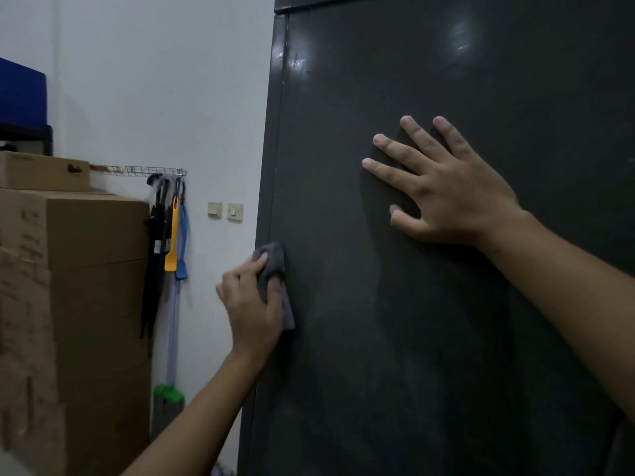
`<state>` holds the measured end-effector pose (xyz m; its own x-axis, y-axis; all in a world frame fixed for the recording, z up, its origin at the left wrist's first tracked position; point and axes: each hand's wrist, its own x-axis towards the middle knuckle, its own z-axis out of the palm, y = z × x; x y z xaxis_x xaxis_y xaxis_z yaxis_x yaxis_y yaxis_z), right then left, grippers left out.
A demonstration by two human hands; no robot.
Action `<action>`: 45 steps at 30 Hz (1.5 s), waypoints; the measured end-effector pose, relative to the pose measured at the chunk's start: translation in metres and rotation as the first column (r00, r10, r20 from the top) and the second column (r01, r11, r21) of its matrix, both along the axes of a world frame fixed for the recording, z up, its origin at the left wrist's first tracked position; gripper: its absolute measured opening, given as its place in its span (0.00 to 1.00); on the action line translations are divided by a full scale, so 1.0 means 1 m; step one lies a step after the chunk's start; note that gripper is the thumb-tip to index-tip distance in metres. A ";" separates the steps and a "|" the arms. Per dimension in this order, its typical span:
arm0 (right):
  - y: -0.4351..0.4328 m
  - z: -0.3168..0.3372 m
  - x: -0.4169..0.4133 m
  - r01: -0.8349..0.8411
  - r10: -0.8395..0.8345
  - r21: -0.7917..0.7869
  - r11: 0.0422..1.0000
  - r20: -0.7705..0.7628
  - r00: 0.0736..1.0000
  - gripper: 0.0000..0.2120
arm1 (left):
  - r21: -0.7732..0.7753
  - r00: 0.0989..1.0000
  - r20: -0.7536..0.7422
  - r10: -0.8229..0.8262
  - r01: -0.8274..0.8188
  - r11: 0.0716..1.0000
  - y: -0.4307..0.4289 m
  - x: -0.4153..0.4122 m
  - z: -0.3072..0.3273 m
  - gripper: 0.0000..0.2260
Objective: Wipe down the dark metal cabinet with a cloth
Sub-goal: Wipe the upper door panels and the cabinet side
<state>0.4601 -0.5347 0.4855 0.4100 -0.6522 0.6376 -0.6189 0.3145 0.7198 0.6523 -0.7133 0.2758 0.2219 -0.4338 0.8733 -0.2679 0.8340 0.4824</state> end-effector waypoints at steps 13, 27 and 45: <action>0.008 -0.007 0.002 -0.028 0.020 0.100 0.995 0.074 0.997 0.30 | -0.502 0.928 0.363 0.079 0.124 0.856 0.077 -0.072 -0.023 0.23; 0.136 -0.034 -0.098 -0.073 0.139 -0.308 0.948 0.198 0.970 0.24 | -0.196 0.991 -0.086 -0.105 0.087 0.977 0.109 -0.104 0.068 0.17; 0.133 -0.048 -0.101 -0.111 0.198 -0.389 0.914 0.191 0.961 0.24 | -0.389 0.991 0.108 -0.076 0.113 0.914 0.140 -0.134 0.115 0.19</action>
<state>0.3590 -0.4019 0.4376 0.3061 -0.2901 0.9067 -0.8113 0.4188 0.4079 0.5181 -0.5736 0.3905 0.1105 -0.0657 0.9917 -0.2048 0.9749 0.0874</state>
